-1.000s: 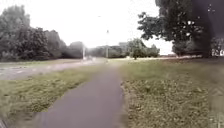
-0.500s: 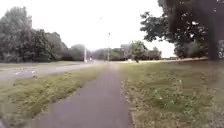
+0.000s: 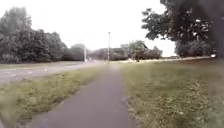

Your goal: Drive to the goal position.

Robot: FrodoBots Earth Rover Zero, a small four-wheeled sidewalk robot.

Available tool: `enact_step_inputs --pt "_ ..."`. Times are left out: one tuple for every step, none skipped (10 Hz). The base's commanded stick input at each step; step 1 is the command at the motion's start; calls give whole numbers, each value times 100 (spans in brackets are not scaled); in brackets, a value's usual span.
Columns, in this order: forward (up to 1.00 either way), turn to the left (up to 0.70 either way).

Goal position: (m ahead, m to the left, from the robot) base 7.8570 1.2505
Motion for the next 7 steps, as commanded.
enact_step_inputs --pt "100 0" --pt "100 0" --pt "100 0" --pt "100 0" --pt "100 0" --pt "100 0" --pt "100 0"
